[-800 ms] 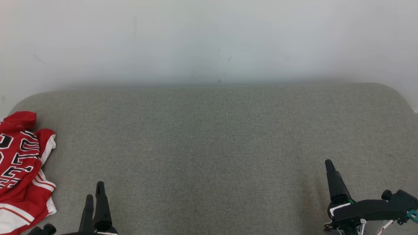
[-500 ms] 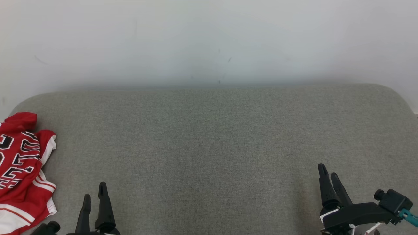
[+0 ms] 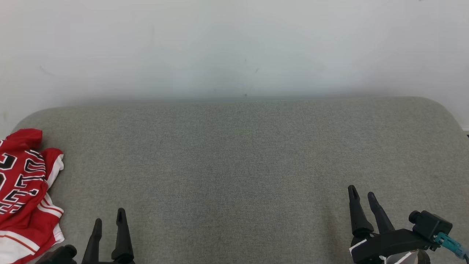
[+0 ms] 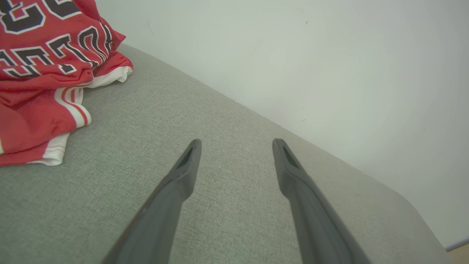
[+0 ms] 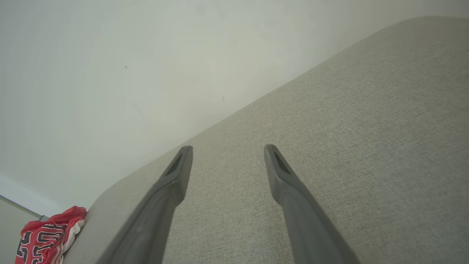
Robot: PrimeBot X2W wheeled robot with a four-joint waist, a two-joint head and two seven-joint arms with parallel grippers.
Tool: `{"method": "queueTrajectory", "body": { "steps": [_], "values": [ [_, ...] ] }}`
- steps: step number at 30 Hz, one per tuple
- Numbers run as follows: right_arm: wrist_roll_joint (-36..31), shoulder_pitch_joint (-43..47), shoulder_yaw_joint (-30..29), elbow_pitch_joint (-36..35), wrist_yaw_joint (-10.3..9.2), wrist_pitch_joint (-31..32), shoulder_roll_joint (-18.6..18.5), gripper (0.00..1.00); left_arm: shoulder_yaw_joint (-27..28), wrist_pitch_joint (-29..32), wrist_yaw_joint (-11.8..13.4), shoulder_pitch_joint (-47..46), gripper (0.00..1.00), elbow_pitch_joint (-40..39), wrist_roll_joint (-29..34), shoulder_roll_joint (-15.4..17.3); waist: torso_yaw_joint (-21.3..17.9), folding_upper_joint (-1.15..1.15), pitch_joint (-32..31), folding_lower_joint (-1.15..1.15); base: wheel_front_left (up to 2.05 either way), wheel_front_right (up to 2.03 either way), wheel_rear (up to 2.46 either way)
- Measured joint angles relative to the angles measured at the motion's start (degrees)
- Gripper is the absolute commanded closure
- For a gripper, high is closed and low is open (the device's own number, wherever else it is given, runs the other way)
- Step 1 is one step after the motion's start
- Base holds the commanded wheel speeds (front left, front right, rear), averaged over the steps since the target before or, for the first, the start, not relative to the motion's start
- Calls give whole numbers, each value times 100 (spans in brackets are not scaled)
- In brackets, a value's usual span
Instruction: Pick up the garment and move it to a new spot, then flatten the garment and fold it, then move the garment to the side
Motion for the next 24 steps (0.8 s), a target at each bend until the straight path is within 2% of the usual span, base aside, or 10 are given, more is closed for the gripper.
{"method": "queueTrajectory", "body": {
  "steps": [16, 24],
  "values": [
    [-676, 124, 42, -214, 0, 20, -4, 0, 51, 219, 93, 122, 0, -387, 817, 179, -42, 0, -27, 0, 0, 0, 0],
    [-1223, 167, 80, -316, 0, 70, -8, 0, 18, 269, 162, 162, 0, -498, 1193, 220, -21, 0, -61, 0, 0, 0, 0]
  ]
}}
